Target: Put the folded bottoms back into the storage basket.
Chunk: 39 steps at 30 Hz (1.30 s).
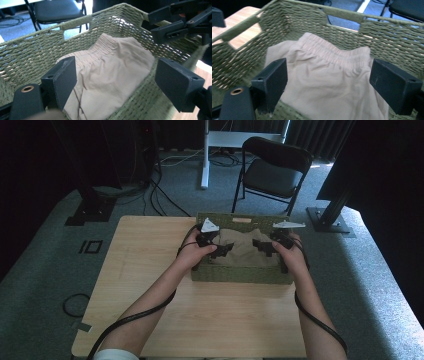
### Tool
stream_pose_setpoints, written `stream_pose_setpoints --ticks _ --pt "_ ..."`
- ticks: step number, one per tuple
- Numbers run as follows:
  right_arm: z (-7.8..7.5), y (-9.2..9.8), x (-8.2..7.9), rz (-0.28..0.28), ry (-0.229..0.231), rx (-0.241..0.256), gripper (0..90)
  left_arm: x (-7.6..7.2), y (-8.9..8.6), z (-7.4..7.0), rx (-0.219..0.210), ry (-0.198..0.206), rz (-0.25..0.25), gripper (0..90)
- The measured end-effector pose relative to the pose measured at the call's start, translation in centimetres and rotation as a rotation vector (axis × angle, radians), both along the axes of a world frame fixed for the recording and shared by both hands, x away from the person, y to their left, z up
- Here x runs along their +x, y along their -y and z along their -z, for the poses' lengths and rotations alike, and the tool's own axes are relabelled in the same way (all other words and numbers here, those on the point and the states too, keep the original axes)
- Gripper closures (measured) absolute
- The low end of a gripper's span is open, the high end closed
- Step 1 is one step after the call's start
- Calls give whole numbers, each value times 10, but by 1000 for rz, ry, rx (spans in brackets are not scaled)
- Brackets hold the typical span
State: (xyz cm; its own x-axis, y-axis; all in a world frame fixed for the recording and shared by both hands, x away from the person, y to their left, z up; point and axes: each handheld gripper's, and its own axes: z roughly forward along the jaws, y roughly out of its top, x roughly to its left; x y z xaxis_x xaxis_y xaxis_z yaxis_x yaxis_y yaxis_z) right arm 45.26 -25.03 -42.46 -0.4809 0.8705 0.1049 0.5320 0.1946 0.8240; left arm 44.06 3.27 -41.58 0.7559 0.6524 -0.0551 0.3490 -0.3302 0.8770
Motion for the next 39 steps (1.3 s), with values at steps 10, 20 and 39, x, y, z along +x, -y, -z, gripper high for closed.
stream_pose_setpoints --ticks 10,20,39 --pt "-4 -1 -35 -50 58 -7 143 -26 -5 -2 -13 27 48 188" --pt "2 -3 -71 -99 98 6 136 -60 -3 5 -7 55 137 188" --pt "32 -5 -121 -186 120 -10 121 -100 -14 25 -71 49 181 188"
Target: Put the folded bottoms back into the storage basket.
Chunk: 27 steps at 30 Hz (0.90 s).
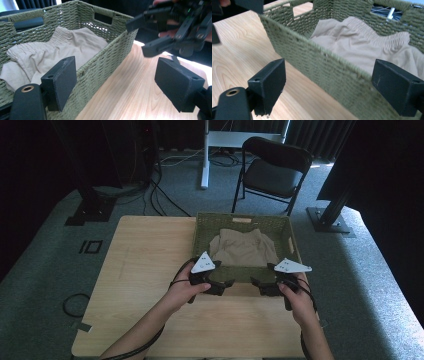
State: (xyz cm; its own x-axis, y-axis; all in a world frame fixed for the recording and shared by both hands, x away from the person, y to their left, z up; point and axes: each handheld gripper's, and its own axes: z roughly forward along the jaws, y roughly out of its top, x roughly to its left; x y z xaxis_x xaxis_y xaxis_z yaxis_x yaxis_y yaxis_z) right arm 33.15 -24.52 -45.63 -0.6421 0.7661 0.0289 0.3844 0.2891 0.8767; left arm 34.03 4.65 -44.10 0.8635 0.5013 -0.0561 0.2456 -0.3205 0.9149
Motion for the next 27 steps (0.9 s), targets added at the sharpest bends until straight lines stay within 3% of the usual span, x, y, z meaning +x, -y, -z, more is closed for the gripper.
stream_pose_setpoints --ticks 5,7,20,27 --pt "19 2 -7 -33 -13 -4 120 -8 -5 11 23 0 -11 188" --pt "26 3 -10 -40 -11 -14 119 -10 -6 18 71 25 -13 188" --pt "65 14 -25 4 -69 -35 119 -20 -33 62 104 -70 -48 188" --pt "78 29 -35 61 -95 -37 119 -29 -53 81 135 -106 -70 188"
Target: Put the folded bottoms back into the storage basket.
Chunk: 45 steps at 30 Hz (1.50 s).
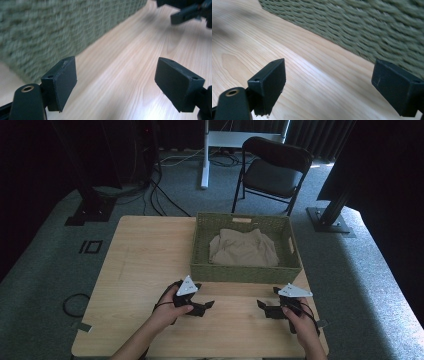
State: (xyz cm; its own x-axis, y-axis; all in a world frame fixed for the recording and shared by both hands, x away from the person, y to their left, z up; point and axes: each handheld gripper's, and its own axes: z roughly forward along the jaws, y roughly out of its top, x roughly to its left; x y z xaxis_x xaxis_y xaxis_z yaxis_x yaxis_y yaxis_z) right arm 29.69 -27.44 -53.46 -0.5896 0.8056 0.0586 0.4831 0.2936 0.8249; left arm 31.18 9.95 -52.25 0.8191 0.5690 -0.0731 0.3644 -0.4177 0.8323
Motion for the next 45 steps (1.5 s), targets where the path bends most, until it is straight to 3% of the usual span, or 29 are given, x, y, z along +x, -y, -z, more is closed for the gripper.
stream_pose_setpoints --ticks 6,9,20,25,30,34,37,39,41,45 --pt "6 11 -7 33 -22 -15 119 -5 -17 10 0 -19 -32 188" --pt "9 14 -10 48 -25 -25 119 -6 -26 13 -18 -25 -66 188" --pt "21 26 -20 110 -51 -47 119 -11 -66 20 -3 -59 -195 188" --pt "21 29 -20 144 -55 -63 119 -14 -77 26 -2 -72 -242 188" --pt "24 24 -18 173 -94 -136 120 -16 -86 28 10 -71 -290 188" --pt "24 23 -17 188 -108 -124 120 -18 -90 28 32 -79 -321 188" --pt "24 23 -18 198 -108 -122 120 -19 -91 29 86 -94 -360 188" --pt "24 23 -18 198 -109 -122 120 -19 -94 30 107 -117 -419 189" --pt "24 23 -18 198 -109 -122 120 -19 -97 30 104 -121 -482 189" --pt "24 23 -18 198 -109 -121 119 -18 -101 30 138 -110 -558 188"
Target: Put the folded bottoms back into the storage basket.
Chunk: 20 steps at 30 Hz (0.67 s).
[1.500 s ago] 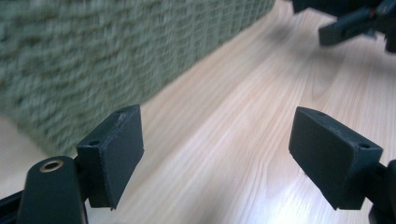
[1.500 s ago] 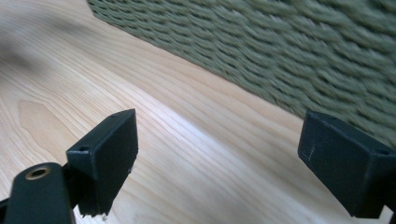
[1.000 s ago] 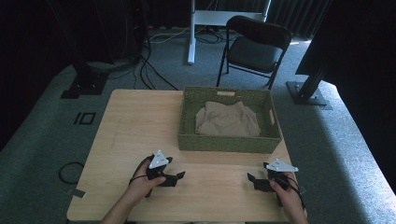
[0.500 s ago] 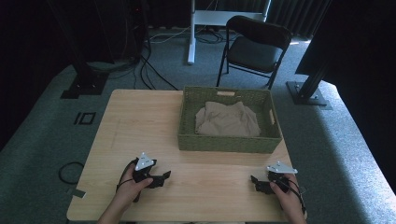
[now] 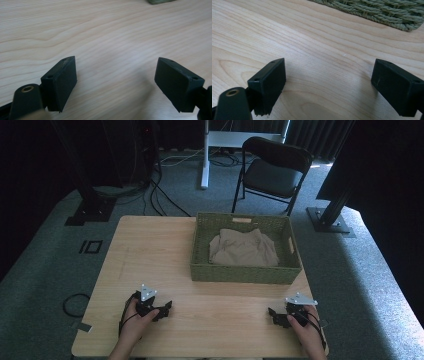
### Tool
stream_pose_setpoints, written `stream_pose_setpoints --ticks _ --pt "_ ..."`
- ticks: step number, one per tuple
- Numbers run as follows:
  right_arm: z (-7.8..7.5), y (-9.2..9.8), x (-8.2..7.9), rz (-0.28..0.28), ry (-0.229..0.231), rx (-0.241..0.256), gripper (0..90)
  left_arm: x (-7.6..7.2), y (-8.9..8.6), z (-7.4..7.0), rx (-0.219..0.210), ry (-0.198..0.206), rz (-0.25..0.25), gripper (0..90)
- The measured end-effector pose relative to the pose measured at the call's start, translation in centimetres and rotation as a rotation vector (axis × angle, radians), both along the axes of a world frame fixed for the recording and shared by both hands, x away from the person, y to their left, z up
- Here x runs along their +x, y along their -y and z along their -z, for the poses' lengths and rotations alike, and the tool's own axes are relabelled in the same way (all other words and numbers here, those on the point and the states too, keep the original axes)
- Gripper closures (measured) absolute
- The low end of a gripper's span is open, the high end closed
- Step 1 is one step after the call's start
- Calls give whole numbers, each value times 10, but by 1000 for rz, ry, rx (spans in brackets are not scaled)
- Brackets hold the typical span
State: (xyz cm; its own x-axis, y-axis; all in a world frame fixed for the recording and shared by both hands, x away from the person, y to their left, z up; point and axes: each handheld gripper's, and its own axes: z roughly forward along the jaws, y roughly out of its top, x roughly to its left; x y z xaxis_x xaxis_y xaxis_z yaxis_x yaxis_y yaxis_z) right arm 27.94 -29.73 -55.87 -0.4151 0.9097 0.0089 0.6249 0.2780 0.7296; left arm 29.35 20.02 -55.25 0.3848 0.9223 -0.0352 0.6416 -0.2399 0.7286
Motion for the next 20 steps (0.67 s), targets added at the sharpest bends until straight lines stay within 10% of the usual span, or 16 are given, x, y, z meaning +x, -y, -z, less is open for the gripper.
stream_pose_setpoints --ticks 9,20 --pt "0 0 0 0 0 0 119 1 4 1 55 -11 -108 108" --pt "0 0 0 1 0 0 119 2 4 1 56 -13 -118 101"
